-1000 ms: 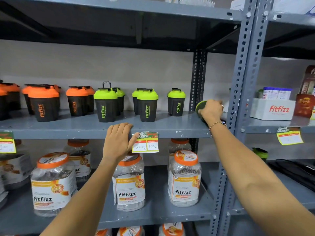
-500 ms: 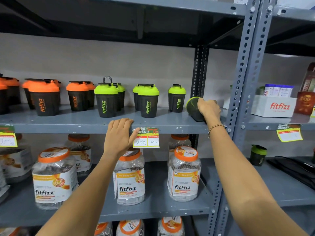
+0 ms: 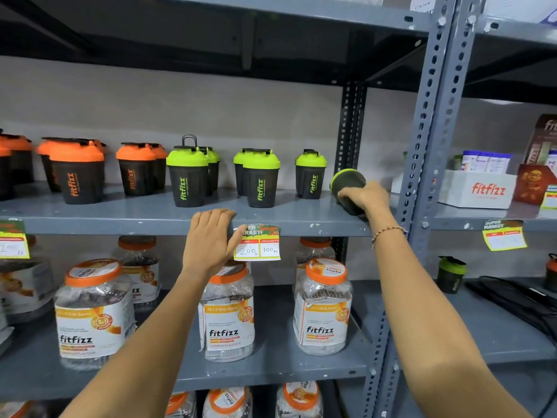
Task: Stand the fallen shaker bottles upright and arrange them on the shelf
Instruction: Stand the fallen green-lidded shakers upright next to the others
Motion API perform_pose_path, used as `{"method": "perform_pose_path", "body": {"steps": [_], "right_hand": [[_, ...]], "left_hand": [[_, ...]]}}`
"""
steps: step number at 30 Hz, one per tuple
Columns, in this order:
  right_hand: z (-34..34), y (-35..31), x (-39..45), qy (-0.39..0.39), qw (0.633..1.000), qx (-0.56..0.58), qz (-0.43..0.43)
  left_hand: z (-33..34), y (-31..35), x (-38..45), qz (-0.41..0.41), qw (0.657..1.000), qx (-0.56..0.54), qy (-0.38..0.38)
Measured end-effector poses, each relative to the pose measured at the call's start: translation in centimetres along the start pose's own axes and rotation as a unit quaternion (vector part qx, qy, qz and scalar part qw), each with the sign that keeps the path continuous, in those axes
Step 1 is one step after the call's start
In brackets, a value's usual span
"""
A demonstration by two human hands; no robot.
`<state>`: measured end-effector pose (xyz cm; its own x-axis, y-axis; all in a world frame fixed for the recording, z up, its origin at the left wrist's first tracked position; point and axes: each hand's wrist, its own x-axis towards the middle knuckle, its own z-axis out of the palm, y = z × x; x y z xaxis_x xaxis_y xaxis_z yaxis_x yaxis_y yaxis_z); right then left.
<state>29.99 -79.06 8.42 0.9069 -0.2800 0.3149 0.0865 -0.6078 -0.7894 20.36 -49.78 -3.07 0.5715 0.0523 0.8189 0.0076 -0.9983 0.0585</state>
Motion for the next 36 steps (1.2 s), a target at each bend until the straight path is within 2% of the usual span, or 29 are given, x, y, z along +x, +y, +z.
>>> {"method": "perform_pose_path", "body": {"steps": [1,2,3,5,8,12,14,20,24,27,30,36], "right_hand": [[0.0,0.3,-0.1,-0.017,0.991,0.128,0.026],[0.0,0.5,-0.2,-0.046,0.963,0.260,0.058],[0.1,0.7,-0.4,-0.080,0.922,0.370,0.086],[0.1,1.0,-0.6,-0.139,0.848,0.499,0.110],[0.1,1.1,-0.6,-0.217,0.786,0.572,0.089],[0.6,1.4,-0.5,-0.270,0.759,0.590,0.059],[0.8,1.8,-0.2,-0.271,0.765,0.582,0.047],[0.8,1.9,1.6,-0.249,0.841,0.478,0.047],[1.6,2.1,2.3,-0.227,0.895,0.383,-0.008],[2.1,1.9,2.7,-0.255,0.912,0.314,-0.064],[2.5,1.8,3.5,-0.281,0.920,0.261,-0.080],[3.4,2.2,5.0,-0.228,0.948,0.209,-0.081]], "left_hand": [[0.0,0.0,0.0,-0.001,1.000,0.000,0.002],[0.1,0.0,0.0,-0.003,1.000,-0.001,0.003],[0.1,0.0,0.0,-0.004,1.000,-0.003,0.004],[0.1,0.1,0.0,-0.003,1.000,-0.005,0.005],[0.0,0.2,0.0,-0.001,1.000,-0.010,0.008],[-0.2,0.2,0.0,-0.002,1.000,-0.013,-0.002],[-0.3,0.2,-0.1,-0.001,1.000,-0.009,-0.008],[-0.4,0.0,0.0,0.001,1.000,-0.012,-0.009],[-0.3,0.1,0.0,0.000,1.000,-0.011,-0.008],[-0.3,0.1,0.0,0.000,1.000,-0.005,-0.008],[-0.2,0.1,-0.1,0.001,1.000,0.000,-0.007],[-0.1,0.0,0.0,0.010,1.000,0.004,0.003]]}}
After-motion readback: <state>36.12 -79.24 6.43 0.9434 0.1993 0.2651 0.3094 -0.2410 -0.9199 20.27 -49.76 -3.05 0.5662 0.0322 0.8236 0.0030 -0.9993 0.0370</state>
